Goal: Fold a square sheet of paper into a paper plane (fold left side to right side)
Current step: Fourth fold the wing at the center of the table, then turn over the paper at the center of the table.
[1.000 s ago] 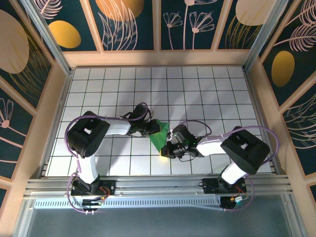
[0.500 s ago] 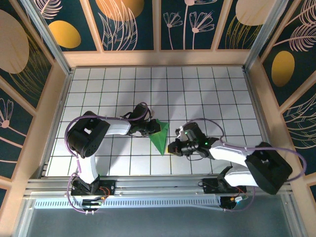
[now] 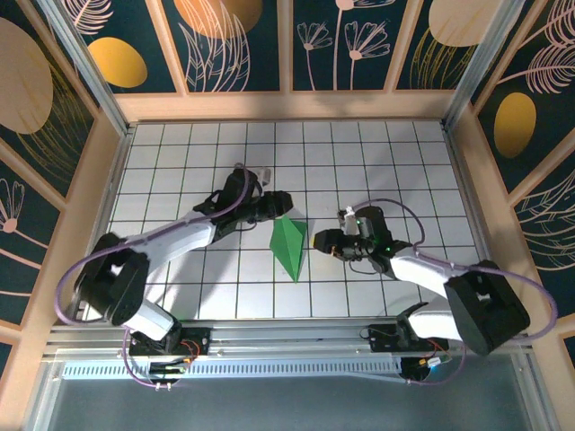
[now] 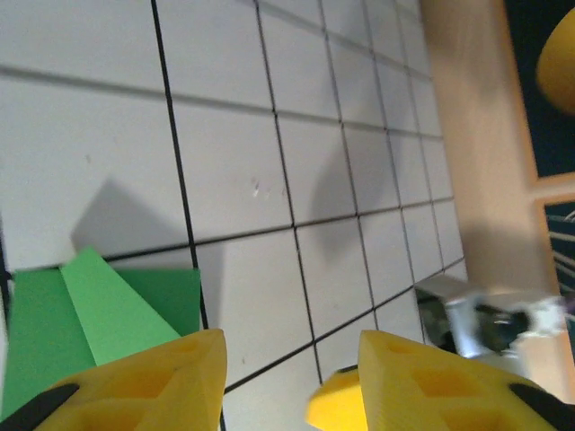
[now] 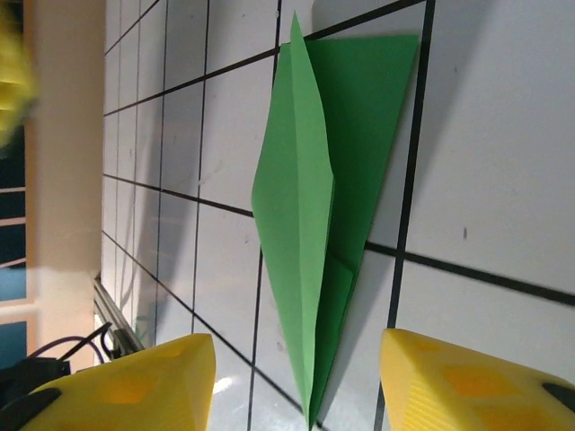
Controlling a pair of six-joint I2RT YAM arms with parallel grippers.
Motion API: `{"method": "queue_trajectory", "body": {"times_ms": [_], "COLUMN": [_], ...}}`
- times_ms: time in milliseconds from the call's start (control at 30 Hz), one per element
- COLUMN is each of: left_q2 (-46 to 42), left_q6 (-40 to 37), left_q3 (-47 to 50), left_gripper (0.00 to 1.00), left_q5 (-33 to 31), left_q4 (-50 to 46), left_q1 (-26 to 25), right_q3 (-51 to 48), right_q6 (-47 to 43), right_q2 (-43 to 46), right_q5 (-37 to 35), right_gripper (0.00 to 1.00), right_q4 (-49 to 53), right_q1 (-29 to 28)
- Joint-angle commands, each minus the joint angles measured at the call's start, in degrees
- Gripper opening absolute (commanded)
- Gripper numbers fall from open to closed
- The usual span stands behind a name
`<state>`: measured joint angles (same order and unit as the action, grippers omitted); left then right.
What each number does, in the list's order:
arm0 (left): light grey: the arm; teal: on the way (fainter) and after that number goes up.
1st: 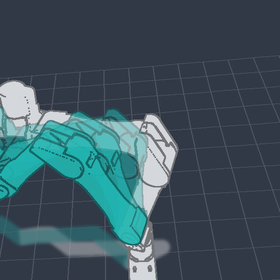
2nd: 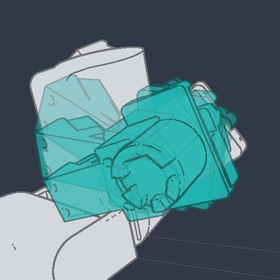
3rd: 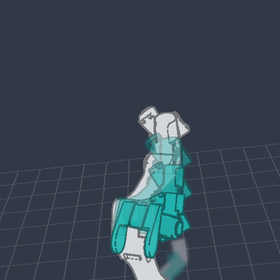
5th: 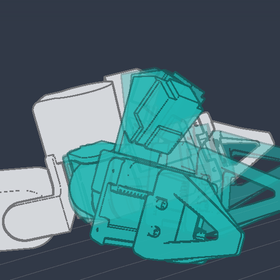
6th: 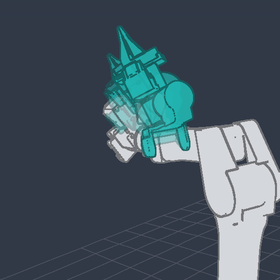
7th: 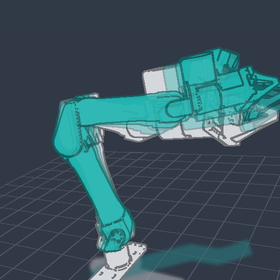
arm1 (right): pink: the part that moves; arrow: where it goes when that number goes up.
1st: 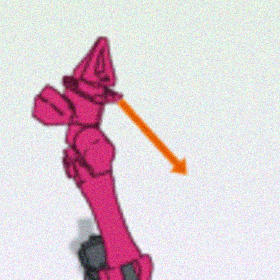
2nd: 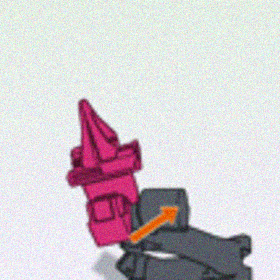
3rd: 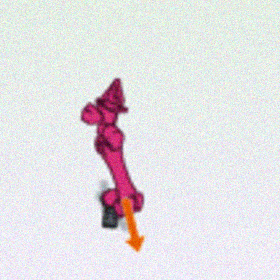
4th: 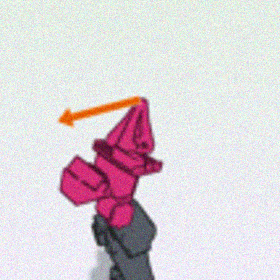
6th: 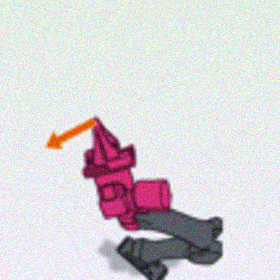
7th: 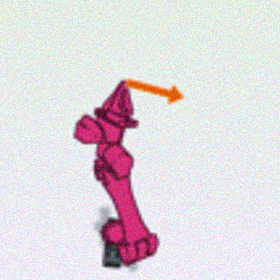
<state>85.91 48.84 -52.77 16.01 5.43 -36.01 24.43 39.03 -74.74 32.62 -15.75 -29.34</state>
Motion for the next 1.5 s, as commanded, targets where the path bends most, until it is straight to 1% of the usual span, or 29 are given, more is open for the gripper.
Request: {"method": "queue_trajectory", "body": {"times_ms": [0,167,267,433,533,633,700,867,900,1000,1067,1100,1133,1167,1233,1333,1467], "left_q2": [-5.05,-11.61,-13.34,-13.67,-13.53,-13.50,-13.59,-14.60,-15.16,-17.71,-20.29,-21.90,-23.51,-24.91,-27.71,-29.57,-27.43], "left_q6": [-1.67,1.17,2.50,2.83,2.43,2.14,2.04,2.17,2.22,1.92,1.51,1.33,1.19,1.14,1.10,1.56,2.86], "left_q3": [3.57,11.41,14.25,15.00,14.38,13.93,13.67,12.99,12.66,11.83,12.00,12.23,12.75,13.33,15.16,16.84,17.52], "left_gripper": [0.45,0.47,0.48,0.48,0.48,0.48,0.48,0.49,0.50,0.54,0.58,0.61,0.63,0.66,0.69,0.69,0.66], "left_q5": [-8.71,-12.84,-13.87,-14.05,-14.28,-14.51,-14.66,-14.87,-14.78,-14.99,-14.26,-13.42,-12.23,-10.94,-7.48,-1.48,5.98], "left_q4": [-3.73,-1.49,-1.12,-1.45,-2.00,-2.18,-2.49,-3.18,-3.39,-3.59,-1.96,-0.40,1.52,3.78,9.73,17.29,23.60], "left_q1": [0.31,0.29,0.28,0.25,0.24,0.24,0.26,0.25,0.24,0.40,0.44,0.48,0.53,0.62,0.70,0.75,0.73], "right_q3": [2.91,6.87,9.20,12.23,13.52,13.73,13.63,12.84,12.62,12.14,11.51,11.15,10.79,10.50,10.08,9.43,8.74], "right_q6": [-5.11,-6.25,-6.40,-6.33,-6.18,-5.68,-5.47,-6.73,-7.15,-8.55,-8.96,-8.89,-8.63,-8.40,-7.09,-3.42,2.18], "right_q2": [-4.91,-13.46,-17.70,-23.64,-25.79,-26.56,-26.35,-22.16,-20.58,-14.67,-10.14,-7.77,-5.62,-3.92,-0.53,2.64,3.63], "right_q5": [1.38,3.43,4.23,4.90,4.69,4.90,5.17,4.30,3.96,3.93,5.44,6.60,7.44,8.48,11.39,15.62,19.28], "right_gripper": [0.54,0.53,0.51,0.48,0.47,0.42,0.33,0.04,0.00,0.00,0.00,0.00,0.00,0.00,0.00,0.00,0.00], "right_q4": [-7.10,-12.27,-13.73,-14.57,-14.44,-15.24,-15.41,-12.90,-12.19,-10.50,-10.89,-11.58,-12.05,-12.54,-13.97,-18.43,-24.84], "right_q1": [0.25,-0.23,-0.78,-1.68,-3.21,-3.78,-3.93,-3.47,-3.28,-2.33,-2.30,-2.32,-0.48,-0.06,0.62,0.73,0.43]}}
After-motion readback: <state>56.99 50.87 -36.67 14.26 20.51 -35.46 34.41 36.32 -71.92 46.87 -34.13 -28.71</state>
